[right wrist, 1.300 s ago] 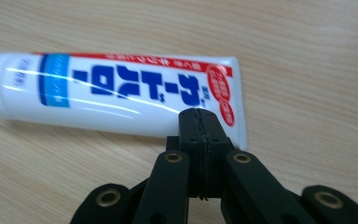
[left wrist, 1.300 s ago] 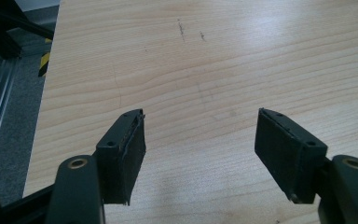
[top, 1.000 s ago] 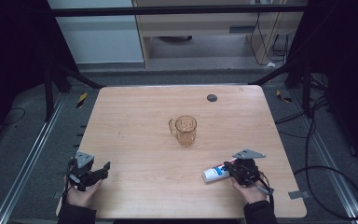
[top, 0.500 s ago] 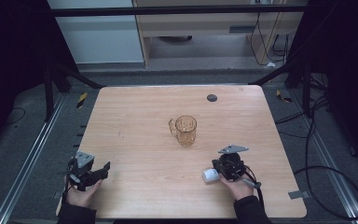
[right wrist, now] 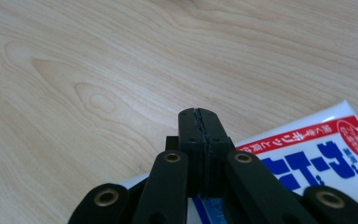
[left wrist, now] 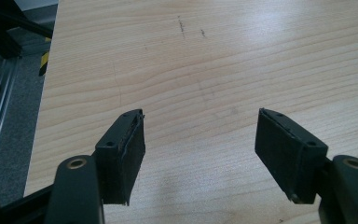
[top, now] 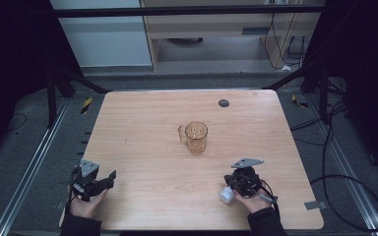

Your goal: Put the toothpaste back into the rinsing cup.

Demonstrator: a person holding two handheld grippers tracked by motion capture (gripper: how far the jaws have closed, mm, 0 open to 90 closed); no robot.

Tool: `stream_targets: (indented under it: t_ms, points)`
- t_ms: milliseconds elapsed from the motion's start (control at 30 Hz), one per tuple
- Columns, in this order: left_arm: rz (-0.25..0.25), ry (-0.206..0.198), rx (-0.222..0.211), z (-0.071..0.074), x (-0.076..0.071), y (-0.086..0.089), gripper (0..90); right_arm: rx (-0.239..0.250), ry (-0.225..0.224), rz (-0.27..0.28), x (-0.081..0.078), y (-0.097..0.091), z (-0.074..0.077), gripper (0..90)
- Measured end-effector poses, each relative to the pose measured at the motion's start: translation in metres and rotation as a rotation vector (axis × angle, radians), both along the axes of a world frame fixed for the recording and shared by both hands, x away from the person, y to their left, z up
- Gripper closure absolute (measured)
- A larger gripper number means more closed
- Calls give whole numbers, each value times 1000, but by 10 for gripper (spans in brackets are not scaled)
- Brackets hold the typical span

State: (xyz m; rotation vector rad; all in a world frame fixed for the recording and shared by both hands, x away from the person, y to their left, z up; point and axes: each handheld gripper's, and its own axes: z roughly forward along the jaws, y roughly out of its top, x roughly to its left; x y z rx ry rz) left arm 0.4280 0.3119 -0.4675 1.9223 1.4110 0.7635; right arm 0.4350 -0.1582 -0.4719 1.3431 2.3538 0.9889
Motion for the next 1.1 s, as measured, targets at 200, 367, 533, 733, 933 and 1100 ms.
stream_targets:
  t_ms: [200,367,533,733,933,1100]
  points:
    - [2,1,-3,0,0,0,319,16,21,28,-8,-2,2,891]
    - [2,1,-2,0,0,0,318,24,41,40,-13,-5,2,893]
    - [4,4,-3,0,0,0,318,24,51,39,-19,-8,3,894]
    - [5,5,-3,0,0,0,317,21,65,29,-26,-15,4,894]
    - [6,5,-3,0,0,0,317,23,74,17,-31,-24,4,894]
    - [4,8,-1,-1,0,0,316,23,77,1,-34,-31,4,894]
